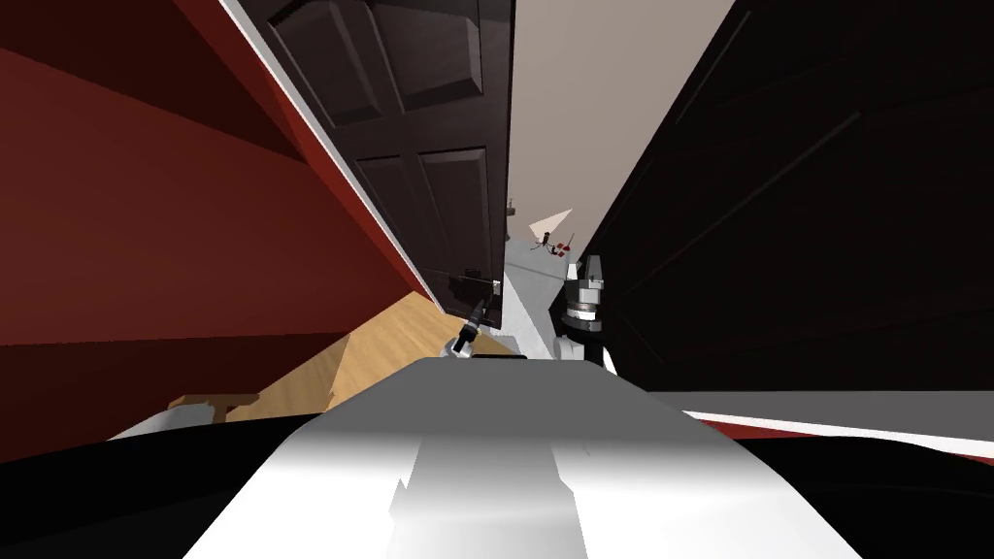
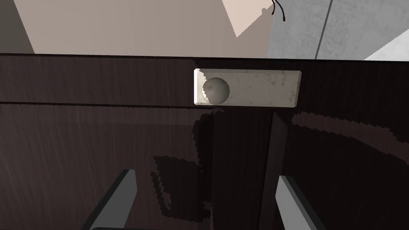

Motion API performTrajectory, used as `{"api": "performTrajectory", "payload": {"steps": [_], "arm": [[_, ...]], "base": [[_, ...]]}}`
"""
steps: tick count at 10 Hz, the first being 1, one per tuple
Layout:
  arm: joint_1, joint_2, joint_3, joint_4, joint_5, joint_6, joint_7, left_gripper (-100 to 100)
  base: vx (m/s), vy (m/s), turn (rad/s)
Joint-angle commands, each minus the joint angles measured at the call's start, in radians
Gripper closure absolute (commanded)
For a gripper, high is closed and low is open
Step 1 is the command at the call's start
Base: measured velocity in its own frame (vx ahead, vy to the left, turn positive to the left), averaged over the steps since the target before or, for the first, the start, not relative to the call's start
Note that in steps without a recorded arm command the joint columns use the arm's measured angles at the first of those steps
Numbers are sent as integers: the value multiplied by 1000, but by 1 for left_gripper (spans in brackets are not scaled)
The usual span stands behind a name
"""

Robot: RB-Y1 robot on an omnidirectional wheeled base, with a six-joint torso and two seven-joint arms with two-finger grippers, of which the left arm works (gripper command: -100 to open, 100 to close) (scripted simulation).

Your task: Push the door open

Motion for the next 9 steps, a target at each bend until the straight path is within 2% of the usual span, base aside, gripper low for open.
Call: {"api": "performTrajectory", "payload": {"steps": [1,5,9], "arm": [[0,4,3,2,1,-2,-3,-100],[-1,7,11,7,5,-9,-11,-100],[-3,-3,21,14,9,-17,-20,-100]], "base": [[88,-42,-29],[188,-70,-23],[196,-68,-25]]}}
